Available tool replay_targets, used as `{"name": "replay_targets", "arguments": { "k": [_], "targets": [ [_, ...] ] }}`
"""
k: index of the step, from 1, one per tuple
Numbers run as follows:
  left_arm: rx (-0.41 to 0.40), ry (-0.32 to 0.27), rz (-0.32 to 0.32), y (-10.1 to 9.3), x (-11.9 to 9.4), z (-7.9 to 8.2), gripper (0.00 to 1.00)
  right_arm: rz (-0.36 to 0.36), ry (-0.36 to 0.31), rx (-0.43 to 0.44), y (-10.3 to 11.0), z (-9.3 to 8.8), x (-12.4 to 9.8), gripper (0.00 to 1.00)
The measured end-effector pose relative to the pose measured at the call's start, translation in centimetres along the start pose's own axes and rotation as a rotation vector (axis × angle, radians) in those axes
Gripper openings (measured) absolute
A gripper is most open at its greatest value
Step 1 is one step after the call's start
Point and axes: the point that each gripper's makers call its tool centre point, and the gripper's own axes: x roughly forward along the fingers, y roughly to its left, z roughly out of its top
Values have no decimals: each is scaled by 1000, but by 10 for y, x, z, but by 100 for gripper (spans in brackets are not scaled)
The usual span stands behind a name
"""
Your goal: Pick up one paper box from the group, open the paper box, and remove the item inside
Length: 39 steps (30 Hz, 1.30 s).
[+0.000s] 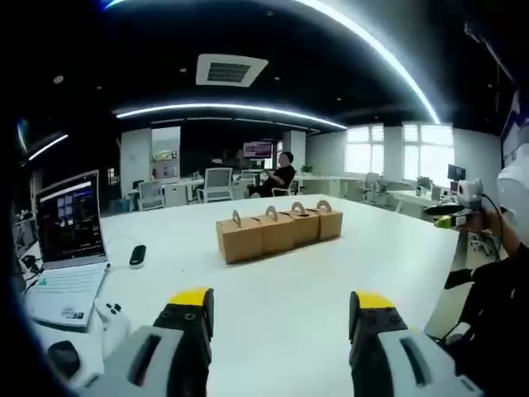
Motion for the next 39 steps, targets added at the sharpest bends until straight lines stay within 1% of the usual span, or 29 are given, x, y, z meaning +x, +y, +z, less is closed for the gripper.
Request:
{"name": "replay_targets", "arguments": {
  "k": [14, 21, 23, 25, 27, 29, 34, 39],
  "targets": [
    [2, 8, 2, 1, -1, -1, 67, 2, 2, 0, 0, 1, 0, 68],
    [-5, 17, 1, 1, 0, -3, 67, 3, 6, 2, 1, 0, -1, 69],
    [-10, 19, 1, 1, 1, -3, 67, 6, 18, -2, 1, -3, 0, 69],
    [-38, 32, -5, 1, 6, -8, 67, 8, 29, -6, 2, -6, 1, 69],
    [-28, 52, -11, -2, 9, -13, 66, 15, 35, -1, 3, -7, 3, 69],
    [-17, 60, -15, -4, 12, -14, 67, 22, 40, 7, 4, -8, 5, 69],
    [-3, 68, -21, -4, 14, -9, 67, 30, 68, -8, 4, -9, 8, 69],
    [20, 95, -5, 3, 16, -2, 66, 37, 84, -31, 0, -3, 8, 68]
  ]
}}
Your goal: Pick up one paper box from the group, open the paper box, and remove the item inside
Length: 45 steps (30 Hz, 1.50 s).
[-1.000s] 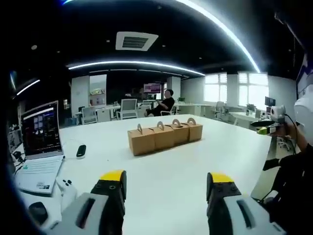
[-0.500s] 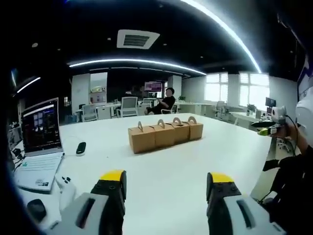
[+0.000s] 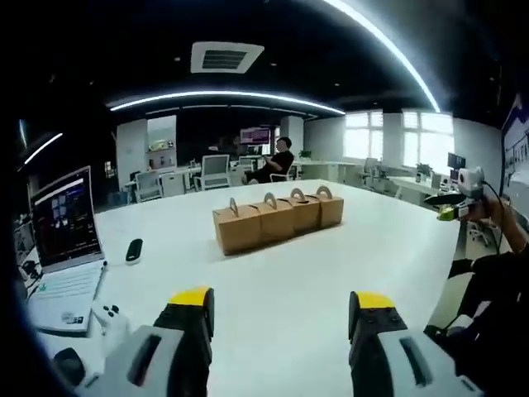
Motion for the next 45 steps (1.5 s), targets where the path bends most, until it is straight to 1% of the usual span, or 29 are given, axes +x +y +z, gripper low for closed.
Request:
{"name": "replay_targets", "arguments": {
  "k": [2, 4, 6, 10, 14, 21, 25, 28, 31, 34, 42, 44, 45],
  "targets": [
    [25, 36, -16, 1, 2, 3, 66, 10, -2, -9, -3, 9, 1, 68],
    [29, 35, -22, 2, 2, 12, 66, 18, 3, -25, -5, 14, 2, 68],
    [38, 34, -26, 2, 2, 19, 67, 24, 12, -66, -6, 21, 4, 68],
    [63, 26, -11, 8, 1, 34, 67, 42, 20, -91, -6, 30, 8, 68],
    [75, 21, -20, 7, -1, 43, 67, 58, 29, -110, -5, 36, 10, 68],
    [88, 18, -12, 8, -9, 48, 66, 68, 38, -141, -4, 45, 7, 68],
    [90, 11, 6, 13, -15, 50, 66, 56, 31, -166, -6, 56, 1, 68],
    [97, 6, 15, 16, -19, 56, 66, 59, 29, -174, -5, 62, -1, 68],
    [109, 4, 15, 17, -21, 63, 66, 63, 45, -188, -4, 62, 0, 68],
    [118, 6, -4, 13, -20, 67, 66, 73, 58, -189, -1, 61, 1, 68],
    [128, 20, -20, 10, -14, 70, 66, 86, 89, -205, 0, 64, -1, 68],
    [130, 22, -19, 10, -13, 70, 67, 85, 102, -204, -2, 64, -2, 67],
    [132, 26, -14, 11, -11, 70, 67, 76, 121, -198, -5, 63, -2, 66]
  ]
}}
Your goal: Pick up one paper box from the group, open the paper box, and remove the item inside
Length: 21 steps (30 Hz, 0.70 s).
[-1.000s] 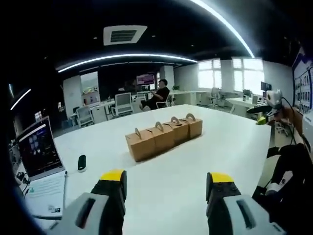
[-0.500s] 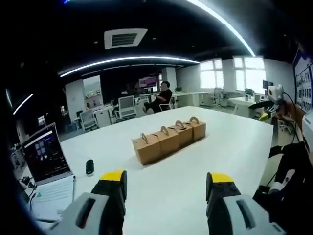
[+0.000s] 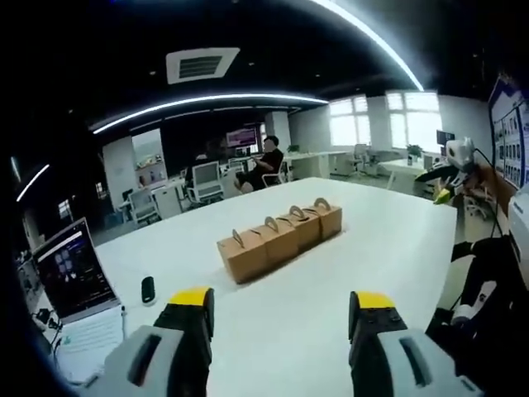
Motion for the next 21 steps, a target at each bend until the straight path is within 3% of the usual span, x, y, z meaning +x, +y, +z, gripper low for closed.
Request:
{"name": "replay_targets", "arguments": {
  "k": [13, 21],
  "targets": [
    [60, 15, 2, -5, 4, 15, 67, -1, 30, -6, -8, 7, -4, 66],
    [88, 3, -14, -14, 7, 20, 67, 26, 23, 7, 1, 4, 0, 66]
  ]
}}
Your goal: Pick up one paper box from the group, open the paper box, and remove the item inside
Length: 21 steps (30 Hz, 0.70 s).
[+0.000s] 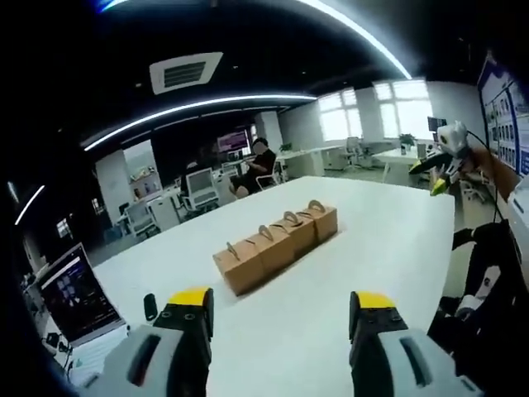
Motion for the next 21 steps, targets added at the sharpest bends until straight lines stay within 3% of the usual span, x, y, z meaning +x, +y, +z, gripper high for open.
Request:
{"name": "replay_targets", "arguments": {
  "k": [9, 13, 21],
  "targets": [
    [3, -1, 6, -2, 0, -1, 67, -1, -10, 3, 2, 1, -1, 66],
    [43, 17, 33, 1, 0, -7, 67, 21, -11, 26, 7, -2, 2, 65],
    [27, 14, 28, 3, -3, -9, 67, 36, -13, 31, 13, -2, 8, 65]
  ]
}}
